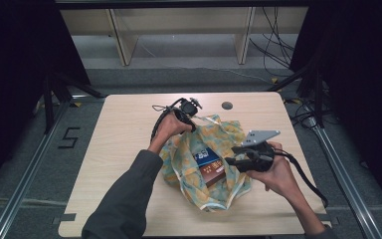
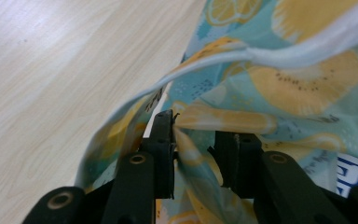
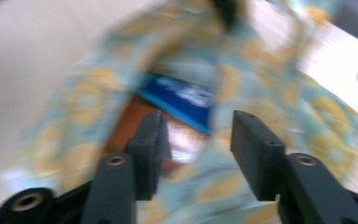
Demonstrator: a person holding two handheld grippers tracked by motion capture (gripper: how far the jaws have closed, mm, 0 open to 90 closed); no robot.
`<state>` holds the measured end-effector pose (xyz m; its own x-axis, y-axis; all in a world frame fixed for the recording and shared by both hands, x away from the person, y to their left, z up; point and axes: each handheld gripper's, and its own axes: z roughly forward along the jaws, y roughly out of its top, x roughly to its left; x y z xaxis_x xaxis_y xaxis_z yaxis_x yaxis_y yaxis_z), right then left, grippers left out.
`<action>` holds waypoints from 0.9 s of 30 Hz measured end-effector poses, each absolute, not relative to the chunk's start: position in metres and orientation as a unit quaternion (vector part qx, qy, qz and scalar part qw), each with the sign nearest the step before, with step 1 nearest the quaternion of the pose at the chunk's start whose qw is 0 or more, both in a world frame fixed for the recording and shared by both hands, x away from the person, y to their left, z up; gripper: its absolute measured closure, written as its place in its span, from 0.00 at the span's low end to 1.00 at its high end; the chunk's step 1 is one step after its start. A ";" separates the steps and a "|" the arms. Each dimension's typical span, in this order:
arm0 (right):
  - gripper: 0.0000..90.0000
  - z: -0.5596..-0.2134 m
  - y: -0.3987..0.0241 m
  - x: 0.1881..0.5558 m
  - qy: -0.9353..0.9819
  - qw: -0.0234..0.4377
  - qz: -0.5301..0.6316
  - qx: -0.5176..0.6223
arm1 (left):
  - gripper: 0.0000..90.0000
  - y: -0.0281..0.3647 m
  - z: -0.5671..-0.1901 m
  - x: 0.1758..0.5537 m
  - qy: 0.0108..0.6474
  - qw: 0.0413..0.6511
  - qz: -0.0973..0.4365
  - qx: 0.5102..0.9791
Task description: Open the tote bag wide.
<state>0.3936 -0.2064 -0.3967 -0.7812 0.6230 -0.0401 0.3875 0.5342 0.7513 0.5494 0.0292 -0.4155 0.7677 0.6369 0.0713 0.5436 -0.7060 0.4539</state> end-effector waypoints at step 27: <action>1.00 -0.465 -0.245 0.509 0.829 0.104 0.348 0.426 | 0.97 0.040 -0.396 0.525 0.262 0.292 0.113 0.913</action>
<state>0.5092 -0.2451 -0.4648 -0.6153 0.7785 0.1240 0.6338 0.3950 0.6651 0.5252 0.0397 -0.3959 0.8373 0.5440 0.0543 0.4116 -0.6927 0.5923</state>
